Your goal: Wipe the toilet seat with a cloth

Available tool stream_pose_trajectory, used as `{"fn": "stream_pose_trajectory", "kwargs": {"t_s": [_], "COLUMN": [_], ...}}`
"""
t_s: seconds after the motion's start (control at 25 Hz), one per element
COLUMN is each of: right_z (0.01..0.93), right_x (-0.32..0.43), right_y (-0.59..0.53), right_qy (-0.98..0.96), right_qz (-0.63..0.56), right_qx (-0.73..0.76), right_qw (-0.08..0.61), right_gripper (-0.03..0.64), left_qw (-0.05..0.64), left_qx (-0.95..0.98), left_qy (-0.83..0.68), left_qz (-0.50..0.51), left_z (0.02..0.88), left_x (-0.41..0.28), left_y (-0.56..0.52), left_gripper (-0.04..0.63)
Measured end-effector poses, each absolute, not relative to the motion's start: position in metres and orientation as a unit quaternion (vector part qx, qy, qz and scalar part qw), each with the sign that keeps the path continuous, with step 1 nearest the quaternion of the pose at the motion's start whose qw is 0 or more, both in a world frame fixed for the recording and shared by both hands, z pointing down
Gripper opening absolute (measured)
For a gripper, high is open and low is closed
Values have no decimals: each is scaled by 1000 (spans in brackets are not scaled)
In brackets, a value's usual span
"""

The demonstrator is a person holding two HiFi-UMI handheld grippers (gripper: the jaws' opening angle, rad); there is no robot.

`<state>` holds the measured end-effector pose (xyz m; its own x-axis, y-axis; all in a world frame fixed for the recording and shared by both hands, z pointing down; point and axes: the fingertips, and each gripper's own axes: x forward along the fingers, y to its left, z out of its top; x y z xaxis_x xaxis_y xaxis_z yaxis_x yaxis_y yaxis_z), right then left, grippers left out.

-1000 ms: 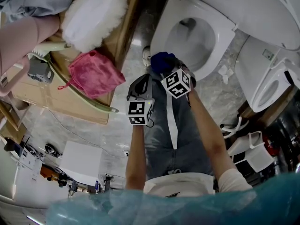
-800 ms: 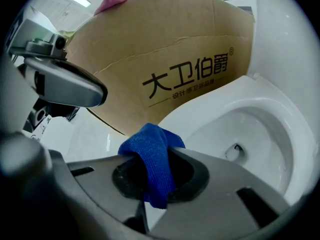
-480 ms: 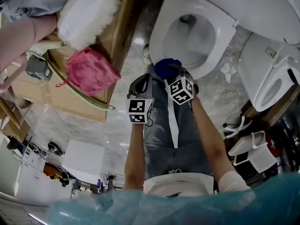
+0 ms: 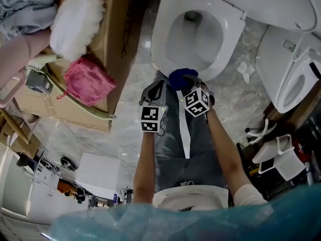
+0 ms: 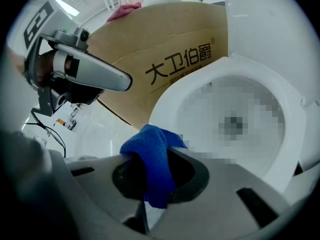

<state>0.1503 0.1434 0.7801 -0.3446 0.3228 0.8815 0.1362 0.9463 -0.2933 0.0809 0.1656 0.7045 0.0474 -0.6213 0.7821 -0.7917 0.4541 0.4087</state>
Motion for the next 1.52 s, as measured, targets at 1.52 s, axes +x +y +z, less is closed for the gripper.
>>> {"fn": "stream_pose_trajectory", "kwargs": {"t_s": [1.52], "right_z": [779], "right_x": [238], "right_y": [5], "right_qy": [-810], "right_qz": [184], "right_qx": [-1], "right_qw": [557], "right_gripper": [28], "left_qw": [488], "left_qx": [638], "left_qy": [-574], "left_qz": [157], "left_z": [698], "left_x": [142], "left_y": [28], "left_gripper": [11]}}
